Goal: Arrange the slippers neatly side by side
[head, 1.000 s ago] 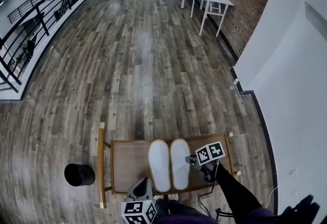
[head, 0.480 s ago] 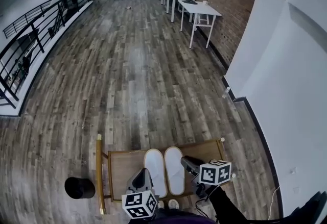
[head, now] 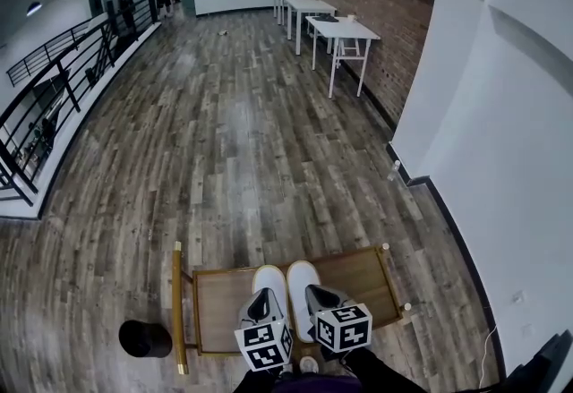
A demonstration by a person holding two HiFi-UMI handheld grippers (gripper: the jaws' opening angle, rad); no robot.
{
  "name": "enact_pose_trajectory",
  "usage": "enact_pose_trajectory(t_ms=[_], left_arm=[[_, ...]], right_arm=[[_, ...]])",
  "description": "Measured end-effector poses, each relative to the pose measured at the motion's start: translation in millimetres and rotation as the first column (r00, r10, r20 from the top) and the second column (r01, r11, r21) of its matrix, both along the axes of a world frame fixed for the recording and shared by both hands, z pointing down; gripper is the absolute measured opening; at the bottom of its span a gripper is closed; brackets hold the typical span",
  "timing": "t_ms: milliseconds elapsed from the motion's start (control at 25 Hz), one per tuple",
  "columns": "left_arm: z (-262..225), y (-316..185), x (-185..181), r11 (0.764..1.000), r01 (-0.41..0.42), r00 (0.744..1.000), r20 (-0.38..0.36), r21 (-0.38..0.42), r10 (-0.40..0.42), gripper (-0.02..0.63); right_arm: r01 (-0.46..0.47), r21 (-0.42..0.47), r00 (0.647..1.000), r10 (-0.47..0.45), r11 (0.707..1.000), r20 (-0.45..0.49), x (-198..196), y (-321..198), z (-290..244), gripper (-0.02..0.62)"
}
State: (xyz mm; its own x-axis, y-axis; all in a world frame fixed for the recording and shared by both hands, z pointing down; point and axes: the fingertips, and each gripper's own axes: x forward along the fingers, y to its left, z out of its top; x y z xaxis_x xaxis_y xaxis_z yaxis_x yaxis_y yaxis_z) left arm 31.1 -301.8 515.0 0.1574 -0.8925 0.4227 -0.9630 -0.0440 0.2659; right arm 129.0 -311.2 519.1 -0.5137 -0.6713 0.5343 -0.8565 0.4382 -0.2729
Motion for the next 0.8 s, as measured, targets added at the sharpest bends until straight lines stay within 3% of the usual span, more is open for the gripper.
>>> enact_pose_trajectory(t_ms=[200, 800], left_arm=[[-3, 3, 1, 1.0, -0.008, 0.999, 0.039, 0.011, 0.007, 0.0], [-9, 19, 10, 0.998, -0.043, 0.995, 0.088, 0.048, 0.039, 0.0]], right_arm=[[0.03, 0.093, 0.999, -0.027, 0.995, -0.042, 0, 10, -14, -0.002], [0.031, 0.113, 0.998, -0.025, 0.993, -0.055, 4, 19, -18, -0.002]])
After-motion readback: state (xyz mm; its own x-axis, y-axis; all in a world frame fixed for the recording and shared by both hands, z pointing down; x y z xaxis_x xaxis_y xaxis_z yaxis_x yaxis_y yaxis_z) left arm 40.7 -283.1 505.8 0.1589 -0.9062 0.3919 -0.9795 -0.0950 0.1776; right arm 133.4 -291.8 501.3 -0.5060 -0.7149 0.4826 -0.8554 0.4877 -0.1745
